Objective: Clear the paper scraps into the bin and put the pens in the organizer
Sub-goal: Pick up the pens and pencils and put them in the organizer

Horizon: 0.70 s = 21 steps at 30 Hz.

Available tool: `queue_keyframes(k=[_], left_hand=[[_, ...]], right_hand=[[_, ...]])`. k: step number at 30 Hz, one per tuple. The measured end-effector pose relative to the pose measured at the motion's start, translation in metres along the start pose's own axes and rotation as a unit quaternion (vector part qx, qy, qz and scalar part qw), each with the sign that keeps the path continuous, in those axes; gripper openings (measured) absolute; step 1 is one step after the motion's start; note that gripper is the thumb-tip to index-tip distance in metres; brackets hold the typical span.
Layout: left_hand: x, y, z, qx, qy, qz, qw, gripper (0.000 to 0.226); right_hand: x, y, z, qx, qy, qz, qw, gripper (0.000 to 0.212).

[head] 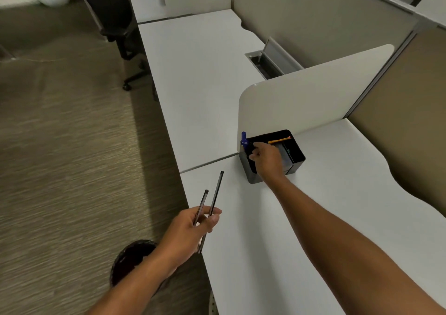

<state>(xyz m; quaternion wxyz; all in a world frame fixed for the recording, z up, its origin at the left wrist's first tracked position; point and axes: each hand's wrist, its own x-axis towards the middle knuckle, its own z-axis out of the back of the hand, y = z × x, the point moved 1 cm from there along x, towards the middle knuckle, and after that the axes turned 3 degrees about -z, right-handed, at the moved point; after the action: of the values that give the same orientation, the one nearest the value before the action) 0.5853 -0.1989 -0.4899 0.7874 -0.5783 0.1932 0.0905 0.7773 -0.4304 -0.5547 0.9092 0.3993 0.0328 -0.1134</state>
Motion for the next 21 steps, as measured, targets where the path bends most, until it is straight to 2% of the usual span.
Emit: queue_keyframes(k=[2,4,6,8,10,13,16,19,21], left_hand=[[0.002,-0.003,-0.003,-0.001,-0.002,-0.006,1.0,0.013],[0.004,-0.005,-0.006,0.0,-0.006,-0.01,1.0,0.013],[0.007,-0.008,-0.011,0.006,-0.009,-0.009,1.0,0.016],[0.009,-0.011,-0.017,0.034,-0.001,-0.013,0.999,0.019],[0.011,-0.014,-0.024,0.06,0.017,-0.014,0.998,0.022],[0.013,-0.015,-0.032,0.08,0.039,-0.013,0.996,0.026],[0.016,-0.015,-0.032,0.094,0.002,-0.02,0.995,0.036],[0.018,-0.013,-0.023,0.097,-0.056,-0.021,0.994,0.043],[0.019,-0.01,-0.018,0.071,-0.071,-0.012,0.995,0.041]], right_hand=[[-0.023,0.006,0.011,0.083,-0.057,0.001,0.995,0.025],[-0.055,0.006,0.017,0.134,-0.05,0.017,0.99,0.016],[-0.092,0.006,0.018,0.223,0.049,0.001,0.974,0.018],[-0.121,0.009,0.017,0.3,0.152,-0.034,0.941,0.027],[-0.138,0.012,0.016,0.336,0.182,-0.04,0.923,0.04],[-0.144,0.018,0.02,0.352,0.165,-0.013,0.921,0.035],[-0.132,0.023,0.029,0.363,0.135,-0.008,0.922,0.023],[-0.099,0.025,0.044,0.379,0.036,-0.001,0.925,0.014],[-0.072,0.027,0.054,0.345,-0.048,0.022,0.937,0.007]])
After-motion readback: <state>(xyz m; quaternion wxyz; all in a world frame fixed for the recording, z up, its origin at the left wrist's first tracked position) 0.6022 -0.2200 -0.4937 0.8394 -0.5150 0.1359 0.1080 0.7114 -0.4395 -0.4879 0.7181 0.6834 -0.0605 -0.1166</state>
